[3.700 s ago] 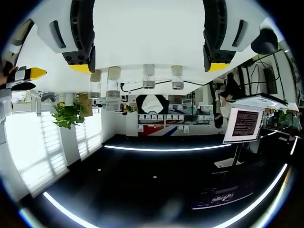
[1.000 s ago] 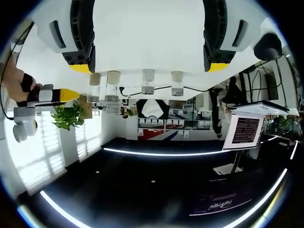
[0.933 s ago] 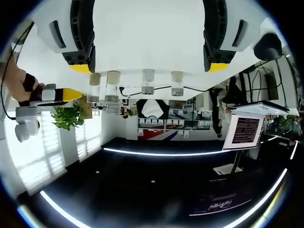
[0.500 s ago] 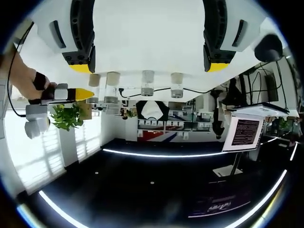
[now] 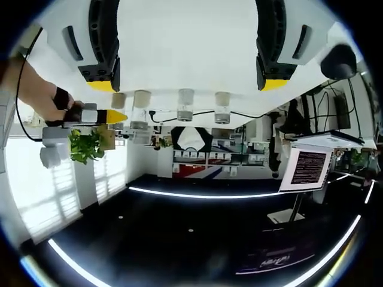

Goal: Rotate the seasoning bottle until the label or dispensing opening points toward the visible target arrow and the bottle remains upright within the marked orientation range

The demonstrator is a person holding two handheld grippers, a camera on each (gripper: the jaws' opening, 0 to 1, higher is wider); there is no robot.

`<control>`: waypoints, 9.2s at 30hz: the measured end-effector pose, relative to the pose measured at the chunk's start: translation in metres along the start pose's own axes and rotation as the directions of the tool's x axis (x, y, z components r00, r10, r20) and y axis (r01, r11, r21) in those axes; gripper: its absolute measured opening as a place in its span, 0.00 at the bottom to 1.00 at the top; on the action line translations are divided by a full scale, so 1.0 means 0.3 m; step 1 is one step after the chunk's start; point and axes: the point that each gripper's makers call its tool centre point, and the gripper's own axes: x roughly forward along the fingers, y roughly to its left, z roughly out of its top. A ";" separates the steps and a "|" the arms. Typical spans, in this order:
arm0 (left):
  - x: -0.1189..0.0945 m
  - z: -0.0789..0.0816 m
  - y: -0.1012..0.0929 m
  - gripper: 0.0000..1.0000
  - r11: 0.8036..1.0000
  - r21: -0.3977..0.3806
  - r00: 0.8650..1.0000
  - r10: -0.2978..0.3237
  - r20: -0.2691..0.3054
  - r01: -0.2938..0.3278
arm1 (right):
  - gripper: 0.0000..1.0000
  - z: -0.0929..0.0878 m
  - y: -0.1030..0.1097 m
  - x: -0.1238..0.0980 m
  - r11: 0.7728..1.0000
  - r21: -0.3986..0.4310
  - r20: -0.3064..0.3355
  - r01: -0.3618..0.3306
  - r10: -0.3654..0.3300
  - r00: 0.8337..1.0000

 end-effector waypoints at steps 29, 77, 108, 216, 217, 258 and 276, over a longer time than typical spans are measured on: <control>0.011 -0.019 -0.001 0.99 1.000 -0.013 1.000 -0.001 -0.015 0.001 | 0.62 -0.010 -0.065 0.234 0.999 -0.040 -0.016 0.023 -0.024 1.000; 0.007 -0.033 -0.018 0.98 1.000 -0.026 1.000 -0.006 -0.019 0.006 | 0.40 0.024 -0.103 0.363 0.996 -0.049 -0.024 0.080 -0.081 0.996; 0.012 -0.039 -0.028 0.98 1.000 -0.024 1.000 -0.018 -0.026 0.017 | 0.39 0.024 -0.077 0.330 0.998 -0.040 -0.041 0.052 -0.053 0.998; 0.016 -0.048 -0.055 0.98 0.999 0.023 0.999 -0.040 -0.030 0.041 | 0.40 -0.026 0.048 -0.153 0.984 -0.044 -0.061 -0.173 0.170 0.984; 0.017 -0.049 -0.056 0.98 0.998 0.051 0.999 -0.040 -0.032 0.042 | 0.40 -0.025 0.047 -0.153 0.984 -0.043 -0.060 -0.173 0.170 0.984; 0.018 -0.069 -0.055 1.00 0.999 0.023 0.998 -0.038 -0.059 0.039 | 0.40 -0.022 0.030 -0.150 0.998 -0.038 -0.038 -0.056 0.054 0.998; 0.018 -0.068 -0.047 1.00 0.999 0.016 0.997 -0.037 -0.063 0.038 | 0.40 -0.019 0.019 -0.149 0.999 -0.030 -0.013 0.041 -0.041 0.999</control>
